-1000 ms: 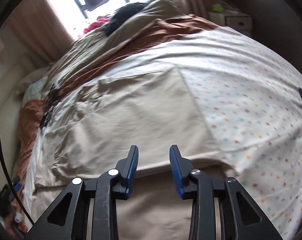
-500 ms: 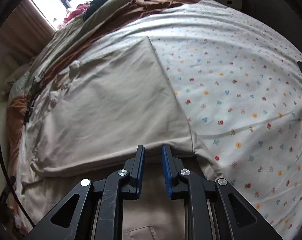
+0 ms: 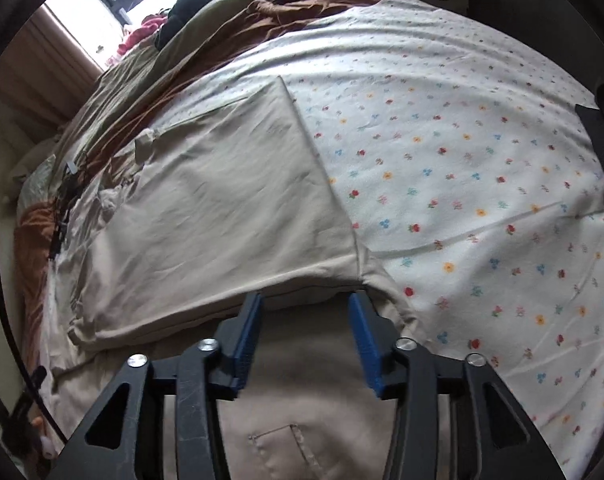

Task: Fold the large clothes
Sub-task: 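Move both tools to the jacket hem edge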

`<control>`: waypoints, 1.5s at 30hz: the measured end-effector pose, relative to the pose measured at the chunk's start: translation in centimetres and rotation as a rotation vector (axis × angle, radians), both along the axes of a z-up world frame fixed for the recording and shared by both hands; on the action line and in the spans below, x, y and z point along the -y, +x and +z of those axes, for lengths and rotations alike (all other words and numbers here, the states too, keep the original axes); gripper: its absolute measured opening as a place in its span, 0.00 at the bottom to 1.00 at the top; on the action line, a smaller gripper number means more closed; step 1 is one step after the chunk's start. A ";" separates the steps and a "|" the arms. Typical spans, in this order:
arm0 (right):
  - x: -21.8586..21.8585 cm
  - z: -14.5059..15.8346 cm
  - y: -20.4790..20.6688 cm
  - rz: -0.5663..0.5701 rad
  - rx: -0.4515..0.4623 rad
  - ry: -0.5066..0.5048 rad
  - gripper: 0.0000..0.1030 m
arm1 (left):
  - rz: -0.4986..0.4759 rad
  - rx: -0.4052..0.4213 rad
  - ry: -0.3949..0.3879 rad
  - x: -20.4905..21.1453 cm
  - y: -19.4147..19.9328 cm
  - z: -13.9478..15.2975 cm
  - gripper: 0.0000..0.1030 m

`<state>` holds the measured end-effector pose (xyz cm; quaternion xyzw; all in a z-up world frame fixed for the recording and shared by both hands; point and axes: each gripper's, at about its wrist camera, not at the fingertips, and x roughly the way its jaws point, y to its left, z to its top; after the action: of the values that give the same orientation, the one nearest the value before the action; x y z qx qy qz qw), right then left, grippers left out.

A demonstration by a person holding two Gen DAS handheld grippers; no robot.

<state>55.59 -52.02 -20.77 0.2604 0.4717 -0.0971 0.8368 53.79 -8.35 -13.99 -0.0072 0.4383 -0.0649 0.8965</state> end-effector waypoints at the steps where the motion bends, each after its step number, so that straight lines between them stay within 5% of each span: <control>1: 0.2 0.3 -0.4 -0.006 0.010 0.003 0.50 | 0.007 -0.004 -0.012 -0.4 -0.3 0.3 0.78; 8: 1.1 2.0 -4.5 -0.047 0.060 0.042 0.57 | 0.051 0.049 -0.112 -2.3 -2.7 3.7 0.96; 11: 0.9 2.6 -5.9 -0.057 0.082 0.052 0.66 | 0.067 0.072 -0.126 -3.1 -4.0 5.1 0.96; 28: -1.0 6.7 -17.1 -0.068 0.255 0.160 0.75 | 0.178 0.170 -0.144 -11.0 -17.8 10.3 0.96; 36: -0.6 9.0 -23.4 -0.112 0.357 0.208 0.76 | 0.203 0.191 -0.146 -13.1 -23.6 10.3 0.96; 45: 0.6 7.8 -28.9 -0.100 0.330 0.179 0.76 | 0.220 0.184 -0.181 -14.6 -28.6 8.9 0.96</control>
<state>26.68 -52.63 -12.98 0.3690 0.3215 -0.0522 0.8705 25.17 6.27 -5.11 -0.1299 0.3433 -0.0062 0.9302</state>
